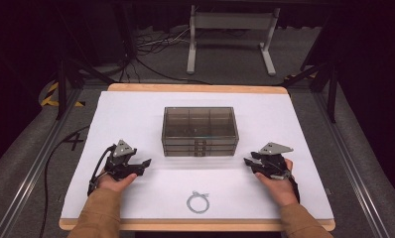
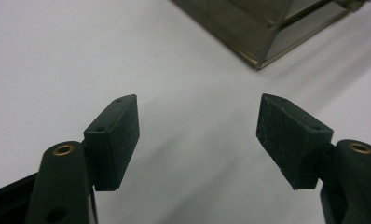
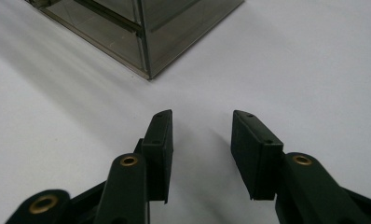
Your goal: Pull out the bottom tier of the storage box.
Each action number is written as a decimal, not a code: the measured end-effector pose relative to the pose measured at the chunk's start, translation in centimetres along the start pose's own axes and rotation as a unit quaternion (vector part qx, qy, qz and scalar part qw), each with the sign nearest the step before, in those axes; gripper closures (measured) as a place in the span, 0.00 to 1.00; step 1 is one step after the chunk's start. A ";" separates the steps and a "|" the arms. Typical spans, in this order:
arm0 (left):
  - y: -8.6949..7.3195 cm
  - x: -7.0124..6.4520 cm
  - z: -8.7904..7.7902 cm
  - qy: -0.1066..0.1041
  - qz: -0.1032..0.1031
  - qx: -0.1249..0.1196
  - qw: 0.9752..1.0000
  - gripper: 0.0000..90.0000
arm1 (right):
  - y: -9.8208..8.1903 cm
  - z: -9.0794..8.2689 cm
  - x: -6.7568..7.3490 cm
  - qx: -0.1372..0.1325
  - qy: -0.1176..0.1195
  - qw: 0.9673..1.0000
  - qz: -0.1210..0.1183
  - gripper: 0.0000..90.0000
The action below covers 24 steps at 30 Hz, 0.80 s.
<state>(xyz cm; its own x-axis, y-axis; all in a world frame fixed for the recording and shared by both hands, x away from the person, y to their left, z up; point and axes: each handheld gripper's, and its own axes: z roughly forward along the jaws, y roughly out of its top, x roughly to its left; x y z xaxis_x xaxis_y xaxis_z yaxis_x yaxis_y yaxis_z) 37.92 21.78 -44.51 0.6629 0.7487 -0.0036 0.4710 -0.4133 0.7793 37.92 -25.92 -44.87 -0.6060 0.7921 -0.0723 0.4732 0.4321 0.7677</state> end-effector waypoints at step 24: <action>-0.9 0.7 -0.5 -0.052 -0.040 -0.066 0.996 0.37 | 0.2 -0.4 0.2 -0.001 0.011 1.000 0.005 0.66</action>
<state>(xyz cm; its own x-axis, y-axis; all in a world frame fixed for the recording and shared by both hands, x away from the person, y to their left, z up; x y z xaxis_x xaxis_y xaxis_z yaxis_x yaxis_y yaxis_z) 37.64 22.93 -44.88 0.6869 0.7153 -0.1281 0.4485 -0.2786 0.8492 37.66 -25.86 -44.49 -0.6146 0.7872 -0.0507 0.4780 0.4228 0.7699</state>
